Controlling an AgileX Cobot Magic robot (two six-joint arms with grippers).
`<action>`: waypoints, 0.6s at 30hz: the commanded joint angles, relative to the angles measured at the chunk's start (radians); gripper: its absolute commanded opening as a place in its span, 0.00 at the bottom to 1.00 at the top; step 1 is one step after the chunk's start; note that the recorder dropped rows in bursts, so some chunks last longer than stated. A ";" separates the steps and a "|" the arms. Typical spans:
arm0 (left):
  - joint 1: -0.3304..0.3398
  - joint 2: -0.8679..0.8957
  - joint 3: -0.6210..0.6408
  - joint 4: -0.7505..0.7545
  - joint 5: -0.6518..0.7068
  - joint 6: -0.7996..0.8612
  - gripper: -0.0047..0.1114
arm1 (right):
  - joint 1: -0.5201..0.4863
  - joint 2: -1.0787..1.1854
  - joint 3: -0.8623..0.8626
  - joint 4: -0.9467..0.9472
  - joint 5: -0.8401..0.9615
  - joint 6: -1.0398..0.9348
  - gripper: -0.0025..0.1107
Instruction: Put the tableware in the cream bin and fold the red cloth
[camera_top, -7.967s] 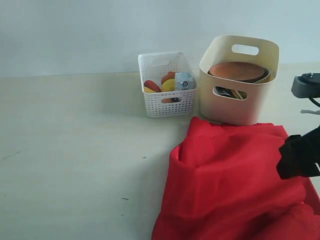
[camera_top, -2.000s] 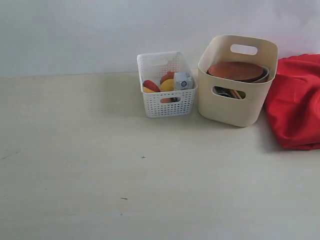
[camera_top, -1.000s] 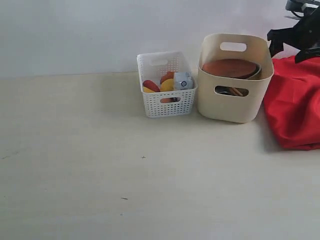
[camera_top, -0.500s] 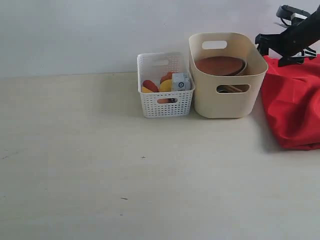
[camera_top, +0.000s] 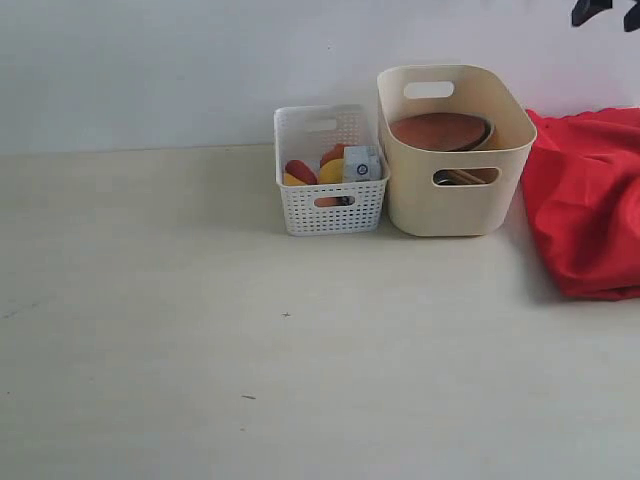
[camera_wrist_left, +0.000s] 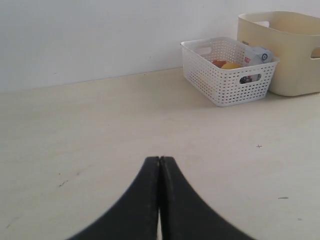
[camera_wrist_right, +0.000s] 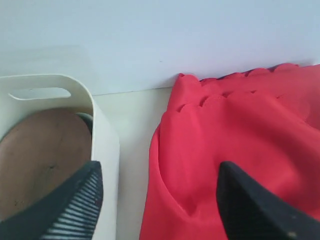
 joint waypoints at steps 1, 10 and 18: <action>0.003 -0.006 0.003 -0.001 -0.011 0.004 0.04 | -0.006 -0.094 0.019 -0.013 0.065 0.010 0.48; 0.003 -0.006 0.003 -0.001 -0.011 0.004 0.04 | -0.006 -0.325 0.264 -0.012 0.065 0.012 0.24; 0.003 -0.006 0.003 -0.001 -0.011 0.004 0.04 | -0.006 -0.623 0.669 -0.012 -0.135 -0.029 0.06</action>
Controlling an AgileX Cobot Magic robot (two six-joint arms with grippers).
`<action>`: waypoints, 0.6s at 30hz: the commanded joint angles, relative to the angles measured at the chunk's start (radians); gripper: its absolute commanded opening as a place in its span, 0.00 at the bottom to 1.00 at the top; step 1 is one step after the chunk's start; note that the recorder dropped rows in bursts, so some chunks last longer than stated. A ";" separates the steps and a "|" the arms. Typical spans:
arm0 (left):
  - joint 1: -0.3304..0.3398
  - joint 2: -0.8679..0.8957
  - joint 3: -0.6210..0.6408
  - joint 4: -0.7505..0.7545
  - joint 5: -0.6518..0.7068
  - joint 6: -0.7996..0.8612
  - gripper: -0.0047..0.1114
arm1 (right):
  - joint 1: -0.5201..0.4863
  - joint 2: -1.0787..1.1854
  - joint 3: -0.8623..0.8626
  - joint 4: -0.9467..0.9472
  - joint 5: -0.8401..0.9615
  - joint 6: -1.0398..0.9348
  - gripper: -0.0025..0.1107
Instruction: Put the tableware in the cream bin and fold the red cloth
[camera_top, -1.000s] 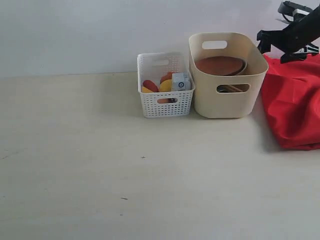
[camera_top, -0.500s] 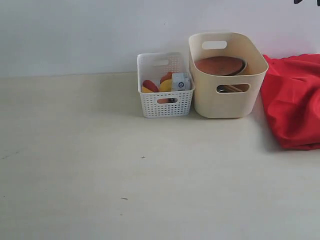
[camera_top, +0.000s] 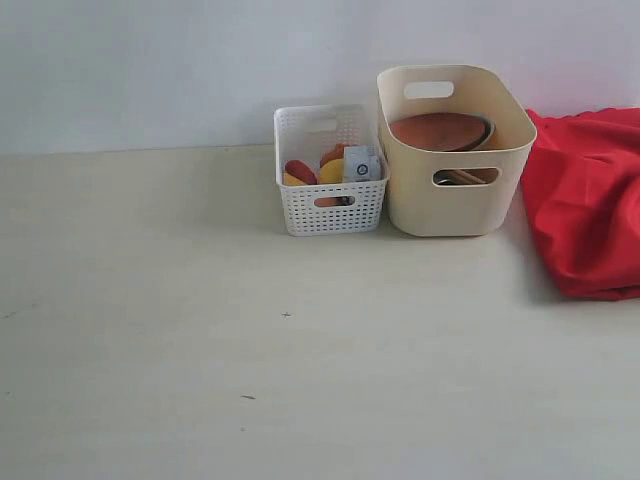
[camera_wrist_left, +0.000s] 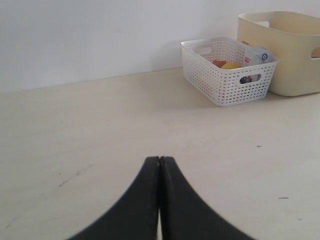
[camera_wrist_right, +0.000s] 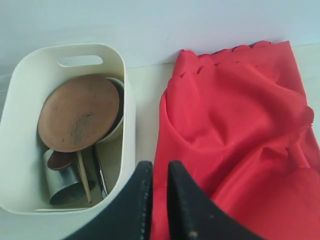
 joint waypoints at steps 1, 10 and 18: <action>0.003 -0.006 0.003 -0.001 -0.011 0.004 0.04 | -0.004 -0.172 0.223 -0.006 -0.136 -0.040 0.04; 0.003 -0.006 0.003 -0.001 -0.011 0.004 0.04 | -0.004 -0.511 0.632 -0.006 -0.324 -0.143 0.02; 0.003 -0.006 0.003 -0.001 -0.011 0.004 0.04 | -0.004 -1.053 1.069 -0.005 -0.493 -0.173 0.02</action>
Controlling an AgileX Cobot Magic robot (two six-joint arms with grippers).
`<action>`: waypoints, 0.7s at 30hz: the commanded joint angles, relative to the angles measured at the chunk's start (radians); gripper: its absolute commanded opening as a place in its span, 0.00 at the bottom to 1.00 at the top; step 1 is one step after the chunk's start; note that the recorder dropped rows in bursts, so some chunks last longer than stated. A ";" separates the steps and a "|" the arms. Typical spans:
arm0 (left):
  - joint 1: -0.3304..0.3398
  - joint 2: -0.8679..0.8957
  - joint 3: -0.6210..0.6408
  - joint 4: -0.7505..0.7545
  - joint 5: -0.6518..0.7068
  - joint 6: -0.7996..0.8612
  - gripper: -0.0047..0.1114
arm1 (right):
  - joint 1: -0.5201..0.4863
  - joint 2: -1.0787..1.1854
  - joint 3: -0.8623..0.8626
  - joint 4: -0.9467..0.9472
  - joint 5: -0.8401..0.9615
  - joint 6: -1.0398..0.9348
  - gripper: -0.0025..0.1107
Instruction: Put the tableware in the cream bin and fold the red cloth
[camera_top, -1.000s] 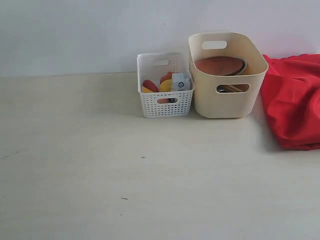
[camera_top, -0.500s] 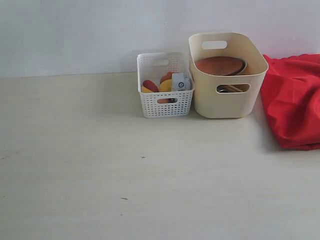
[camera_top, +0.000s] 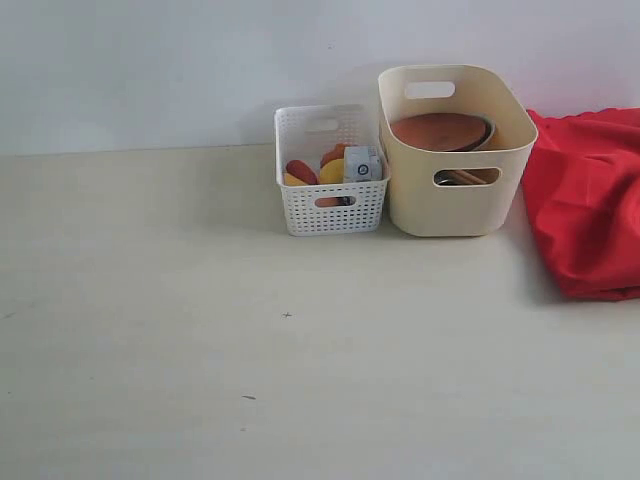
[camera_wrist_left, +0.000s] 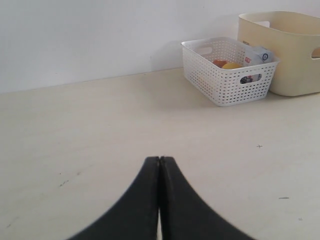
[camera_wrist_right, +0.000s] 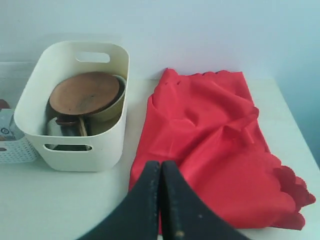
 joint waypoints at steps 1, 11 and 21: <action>0.003 -0.006 0.003 -0.001 -0.011 0.004 0.04 | -0.004 -0.269 0.172 -0.002 -0.088 -0.016 0.02; 0.003 -0.006 0.003 -0.001 -0.011 0.004 0.04 | -0.004 -0.773 0.494 0.051 -0.130 -0.032 0.02; 0.003 -0.006 0.003 -0.001 -0.011 0.004 0.04 | -0.004 -0.824 0.631 0.182 -0.231 -0.120 0.02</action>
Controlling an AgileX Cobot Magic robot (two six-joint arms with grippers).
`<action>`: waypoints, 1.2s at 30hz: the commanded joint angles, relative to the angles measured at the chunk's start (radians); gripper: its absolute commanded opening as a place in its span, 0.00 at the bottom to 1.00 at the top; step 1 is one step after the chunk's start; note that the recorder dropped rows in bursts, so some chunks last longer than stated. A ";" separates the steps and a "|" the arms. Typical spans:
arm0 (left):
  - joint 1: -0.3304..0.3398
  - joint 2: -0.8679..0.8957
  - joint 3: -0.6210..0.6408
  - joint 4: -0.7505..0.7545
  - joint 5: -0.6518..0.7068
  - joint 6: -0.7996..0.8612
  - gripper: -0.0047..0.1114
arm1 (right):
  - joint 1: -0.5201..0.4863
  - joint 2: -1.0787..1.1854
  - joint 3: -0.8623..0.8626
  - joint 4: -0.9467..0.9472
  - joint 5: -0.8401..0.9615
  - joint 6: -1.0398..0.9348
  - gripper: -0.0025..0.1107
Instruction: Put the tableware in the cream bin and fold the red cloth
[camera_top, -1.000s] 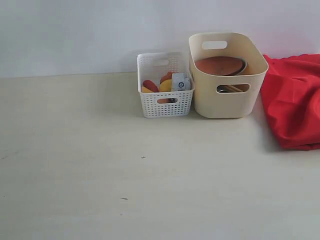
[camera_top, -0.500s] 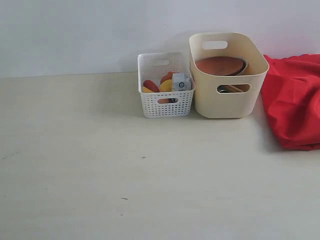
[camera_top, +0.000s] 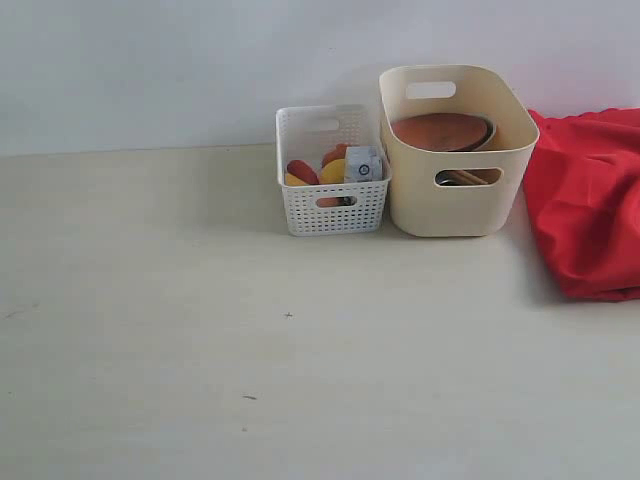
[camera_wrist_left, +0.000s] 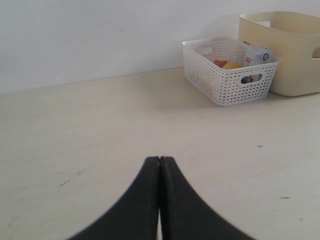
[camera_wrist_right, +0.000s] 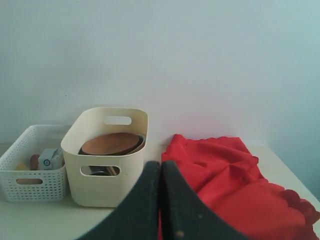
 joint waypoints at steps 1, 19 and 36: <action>0.003 -0.006 0.003 -0.001 -0.011 0.004 0.04 | -0.004 -0.004 0.040 0.017 -0.025 -0.008 0.02; 0.003 -0.006 0.003 -0.001 -0.011 0.004 0.04 | -0.004 -0.004 0.040 0.017 -0.022 -0.006 0.02; 0.003 -0.006 0.003 -0.001 -0.011 0.004 0.04 | -0.004 -0.004 0.040 0.012 -0.025 -0.010 0.02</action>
